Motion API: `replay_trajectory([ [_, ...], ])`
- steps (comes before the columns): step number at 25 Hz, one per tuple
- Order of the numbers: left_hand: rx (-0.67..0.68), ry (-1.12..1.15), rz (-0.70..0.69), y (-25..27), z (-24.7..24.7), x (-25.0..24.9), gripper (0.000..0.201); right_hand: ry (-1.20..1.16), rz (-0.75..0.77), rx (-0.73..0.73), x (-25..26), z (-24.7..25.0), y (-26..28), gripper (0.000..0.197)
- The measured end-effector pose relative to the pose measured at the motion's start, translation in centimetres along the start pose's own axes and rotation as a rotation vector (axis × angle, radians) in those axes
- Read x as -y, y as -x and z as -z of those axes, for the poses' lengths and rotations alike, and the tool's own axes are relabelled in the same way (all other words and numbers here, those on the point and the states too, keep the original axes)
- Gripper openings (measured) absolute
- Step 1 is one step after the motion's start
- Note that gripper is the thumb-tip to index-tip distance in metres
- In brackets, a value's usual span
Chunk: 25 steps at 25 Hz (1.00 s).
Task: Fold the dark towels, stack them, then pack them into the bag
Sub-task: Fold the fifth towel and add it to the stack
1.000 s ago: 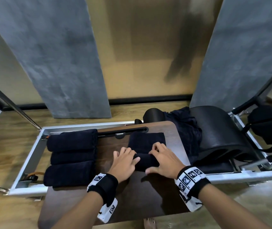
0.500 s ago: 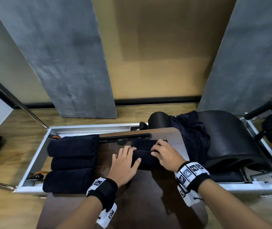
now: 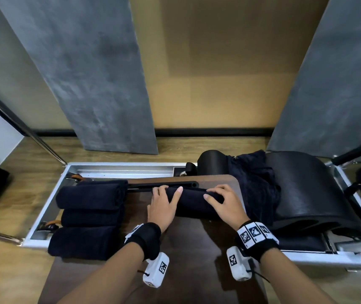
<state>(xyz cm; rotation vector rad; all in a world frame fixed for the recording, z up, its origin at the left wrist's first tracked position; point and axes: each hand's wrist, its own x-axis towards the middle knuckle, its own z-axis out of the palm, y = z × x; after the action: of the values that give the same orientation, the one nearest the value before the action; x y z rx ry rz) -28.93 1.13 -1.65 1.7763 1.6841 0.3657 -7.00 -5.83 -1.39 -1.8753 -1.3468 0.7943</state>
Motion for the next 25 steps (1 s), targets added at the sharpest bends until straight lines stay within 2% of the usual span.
replay_trajectory([
  [5,0.015,0.12,0.136,-1.9,-0.3,-0.6,0.096,-0.028,-0.297,-0.061,0.2,-0.7,-0.8,0.077],
  [7,0.034,0.198,0.178,-2.5,-0.2,-0.5,0.1,-0.007,-0.356,-0.083,0.3,-1.0,-1.0,0.078],
  [10,0.051,0.255,0.237,-3.1,-0.3,-0.4,0.088,-0.007,-0.395,-0.122,0.8,-1.3,-1.0,0.074],
  [13,0.068,0.384,0.311,-2.8,-0.1,-0.7,0.084,-0.098,-0.437,-0.125,0.8,-1.5,-0.7,0.067],
  [15,0.068,0.572,0.362,-2.3,0.0,-1.1,0.079,-0.263,-0.479,-0.118,0.8,-1.8,-0.3,0.068],
  [17,0.085,0.791,0.398,-1.3,0.3,-1.6,0.069,-0.562,-0.532,-0.127,1.0,-2.0,0.4,0.063],
  [19,0.099,0.874,0.367,-0.3,0.5,-1.8,0.061,-0.759,-0.525,-0.177,1.2,-2.0,1.2,0.055],
  [21,0.092,0.893,0.287,0.4,0.9,-1.4,0.061,-0.791,-0.484,-0.229,1.4,-2.1,2.2,0.051],
  [25,-0.047,0.862,0.141,1.4,3.2,-0.2,0.053,-0.87,-0.419,-0.257,3.7,-3.2,4.4,0.048],
])
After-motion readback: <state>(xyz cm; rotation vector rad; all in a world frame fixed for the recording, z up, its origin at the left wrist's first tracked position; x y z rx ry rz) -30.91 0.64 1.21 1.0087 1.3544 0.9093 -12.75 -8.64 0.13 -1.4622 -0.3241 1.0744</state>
